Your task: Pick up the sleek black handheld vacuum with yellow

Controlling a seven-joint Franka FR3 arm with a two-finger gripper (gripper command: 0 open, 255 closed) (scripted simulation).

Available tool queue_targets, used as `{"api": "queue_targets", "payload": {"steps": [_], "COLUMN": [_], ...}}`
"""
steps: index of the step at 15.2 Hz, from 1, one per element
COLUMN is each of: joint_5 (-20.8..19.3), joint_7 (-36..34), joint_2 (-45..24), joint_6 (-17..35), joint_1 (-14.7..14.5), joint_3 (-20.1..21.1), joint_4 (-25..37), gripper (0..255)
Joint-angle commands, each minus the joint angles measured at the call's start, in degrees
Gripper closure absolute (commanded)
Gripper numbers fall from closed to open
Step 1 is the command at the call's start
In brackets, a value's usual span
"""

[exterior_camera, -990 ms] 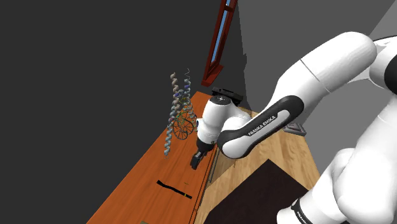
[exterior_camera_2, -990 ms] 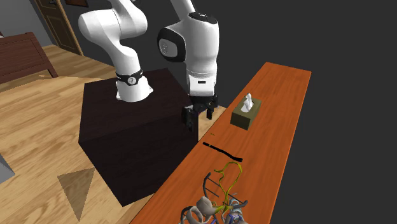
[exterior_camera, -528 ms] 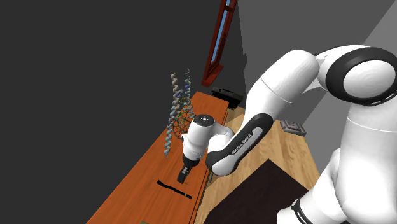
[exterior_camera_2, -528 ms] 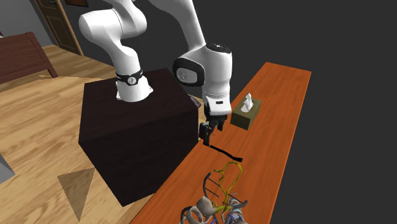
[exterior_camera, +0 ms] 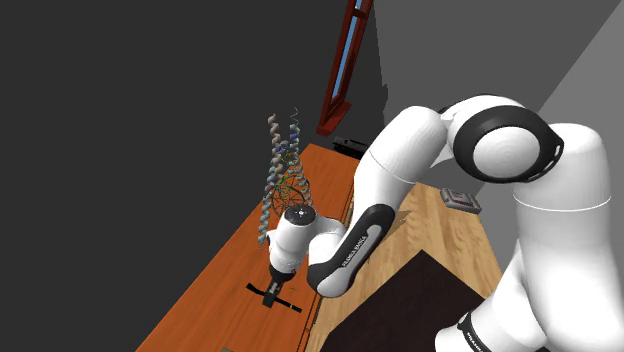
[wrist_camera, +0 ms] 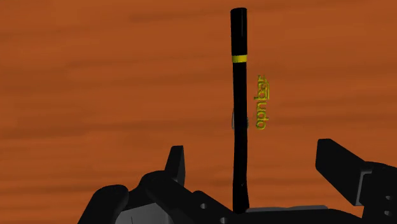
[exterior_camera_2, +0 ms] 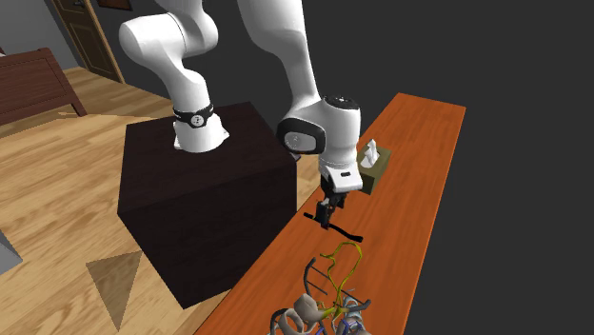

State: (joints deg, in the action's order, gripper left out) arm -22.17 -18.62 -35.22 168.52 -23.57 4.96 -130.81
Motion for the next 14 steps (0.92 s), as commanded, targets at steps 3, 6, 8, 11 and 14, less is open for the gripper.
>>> {"api": "queue_targets", "payload": {"steps": [3,6,8,11,14], "joint_5": [-0.68,-0.86,-0.87,-0.86,-0.86], "joint_7": [-0.79,-1.04,-1.08,-1.08,-1.08], "joint_2": [-3.44,-4.8,-4.76,-4.7,-4.72], "joint_6": [2.05,2.81,2.82,2.81,2.82], "joint_1": [-1.33,-1.79,-1.83,-1.83,-1.83], "joint_3": [-1.44,-1.96,-1.97,-1.96,-1.97], "joint_4": [1.58,2.23,2.19,2.14,2.14], "gripper": [0,0,255,255,255]}}
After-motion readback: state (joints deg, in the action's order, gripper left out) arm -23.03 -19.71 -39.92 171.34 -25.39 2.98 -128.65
